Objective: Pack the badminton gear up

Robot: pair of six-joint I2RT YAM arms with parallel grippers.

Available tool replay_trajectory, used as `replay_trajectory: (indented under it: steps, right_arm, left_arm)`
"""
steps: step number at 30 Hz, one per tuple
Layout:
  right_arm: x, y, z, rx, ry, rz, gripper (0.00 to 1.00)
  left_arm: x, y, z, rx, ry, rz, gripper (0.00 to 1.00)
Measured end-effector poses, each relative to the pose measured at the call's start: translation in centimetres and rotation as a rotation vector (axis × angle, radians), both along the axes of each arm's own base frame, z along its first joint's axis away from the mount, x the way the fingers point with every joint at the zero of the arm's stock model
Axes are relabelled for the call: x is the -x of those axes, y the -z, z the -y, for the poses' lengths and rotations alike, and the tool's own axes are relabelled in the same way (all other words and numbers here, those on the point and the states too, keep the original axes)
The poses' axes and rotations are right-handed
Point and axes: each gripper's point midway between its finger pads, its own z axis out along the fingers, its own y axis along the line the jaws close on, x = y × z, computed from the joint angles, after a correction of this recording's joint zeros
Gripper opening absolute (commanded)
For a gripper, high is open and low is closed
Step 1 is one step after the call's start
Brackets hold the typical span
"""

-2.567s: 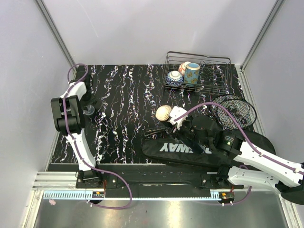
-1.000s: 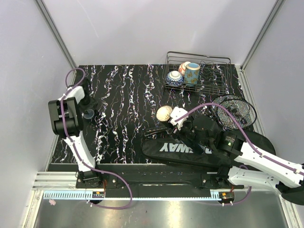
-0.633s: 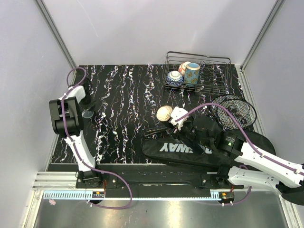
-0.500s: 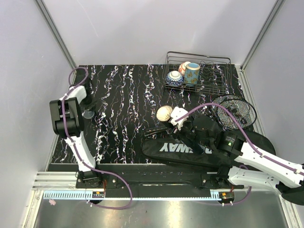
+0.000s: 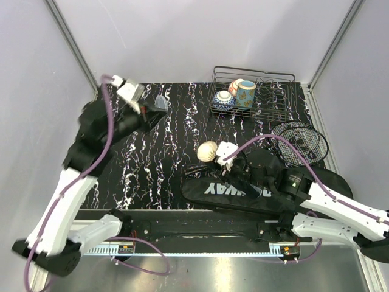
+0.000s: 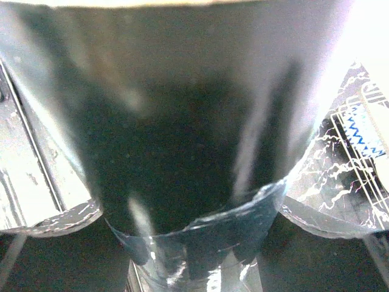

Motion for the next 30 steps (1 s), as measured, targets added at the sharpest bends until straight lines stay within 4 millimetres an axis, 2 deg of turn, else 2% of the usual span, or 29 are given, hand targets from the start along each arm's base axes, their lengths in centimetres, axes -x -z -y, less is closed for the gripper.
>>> replay_trajectory:
  steps: [2, 4, 6, 9, 13, 16, 22, 30]
  right_arm:
    - [0.0, 0.6, -0.1, 0.034, -0.008, -0.010, 0.35]
    - [0.0, 1.2, -0.5, 0.067, -0.024, -0.020, 0.35]
    - [0.1, 1.5, -0.8, 0.095, -0.045, -0.029, 0.35]
    - [0.2, 1.6, -1.1, 0.133, -0.077, -0.032, 0.34]
    - [0.2, 1.1, -1.6, 0.172, -0.112, -0.023, 0.34]
    - [0.2, 1.1, -1.4, 0.206, -0.125, -0.017, 0.33]
    - [0.3, 2.0, -1.3, 0.252, -0.143, -0.026, 0.34]
    - [0.0, 2.9, -1.4, 0.287, -0.136, -0.037, 0.34]
  left_arm:
    - [4.2, -3.3, 0.4, 0.008, 0.108, 0.151, 0.00]
    - [7.2, -4.8, 1.4, -0.002, 0.219, 0.246, 0.00]
    - [9.2, -4.4, 2.9, -0.029, 0.328, 0.273, 0.00]
    - [11.3, -1.9, 5.2, -0.091, 0.487, 0.232, 0.00]
    - [12.4, 1.5, 6.9, -0.170, 0.612, 0.137, 0.00]
    - [13.0, 2.9, 7.2, -0.205, 0.660, 0.099, 0.00]
    - [15.2, 2.3, 7.1, -0.208, 0.734, 0.115, 0.00]
    - [17.0, 0.8, 6.9, -0.190, 0.780, 0.157, 0.00]
